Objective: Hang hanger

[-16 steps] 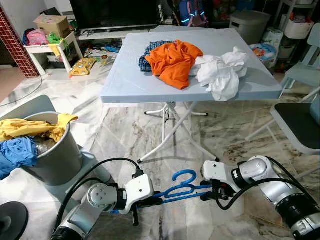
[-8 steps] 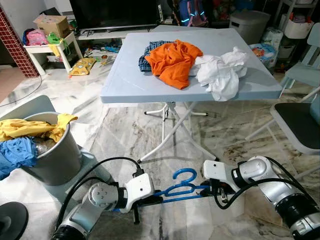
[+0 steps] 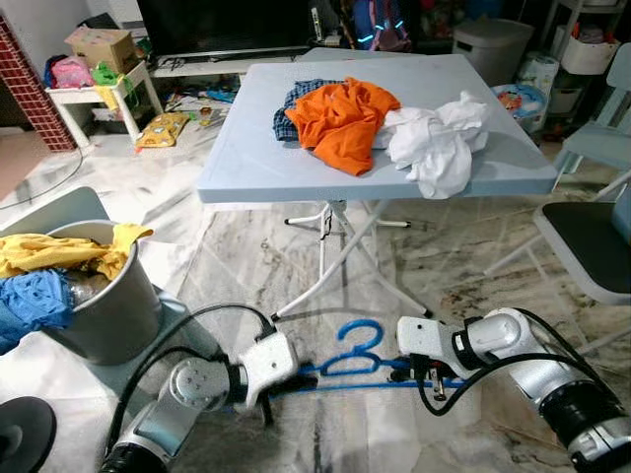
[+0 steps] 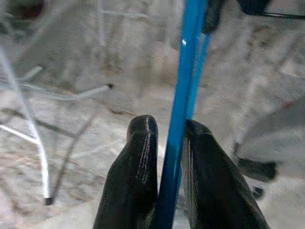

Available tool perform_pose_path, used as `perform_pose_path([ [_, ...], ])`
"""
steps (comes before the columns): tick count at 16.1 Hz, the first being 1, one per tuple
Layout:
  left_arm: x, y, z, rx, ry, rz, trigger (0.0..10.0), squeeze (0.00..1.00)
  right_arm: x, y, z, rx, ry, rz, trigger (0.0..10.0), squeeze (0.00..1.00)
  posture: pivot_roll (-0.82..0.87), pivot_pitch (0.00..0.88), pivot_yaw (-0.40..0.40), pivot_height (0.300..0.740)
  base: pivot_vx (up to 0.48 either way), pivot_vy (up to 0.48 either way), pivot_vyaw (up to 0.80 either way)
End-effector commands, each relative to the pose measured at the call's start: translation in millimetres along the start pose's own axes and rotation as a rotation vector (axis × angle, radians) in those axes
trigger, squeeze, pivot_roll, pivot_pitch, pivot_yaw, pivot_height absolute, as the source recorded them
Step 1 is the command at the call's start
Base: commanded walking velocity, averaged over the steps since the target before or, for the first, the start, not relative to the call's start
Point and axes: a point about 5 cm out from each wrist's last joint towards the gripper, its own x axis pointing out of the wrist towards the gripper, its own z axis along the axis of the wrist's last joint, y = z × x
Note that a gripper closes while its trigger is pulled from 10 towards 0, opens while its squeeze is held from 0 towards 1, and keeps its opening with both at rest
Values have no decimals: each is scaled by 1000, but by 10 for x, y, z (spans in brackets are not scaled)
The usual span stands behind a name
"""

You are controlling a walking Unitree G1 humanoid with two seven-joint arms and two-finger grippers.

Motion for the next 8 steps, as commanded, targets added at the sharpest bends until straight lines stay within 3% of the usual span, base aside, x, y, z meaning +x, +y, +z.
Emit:
perform_pose_path([
  [1, -37, 68, 71, 13, -39, 44, 10000, 1000, -61, -111, 0, 1, 17, -94, 0, 0, -172, 0, 73, 740, 0, 0, 0],
  [8, -149, 229, 230, 22, -153, 272, 10000, 1000, 71, -95, -71, 22, 34, -234, 0, 0, -166, 0, 68, 740, 0, 0, 0],
])
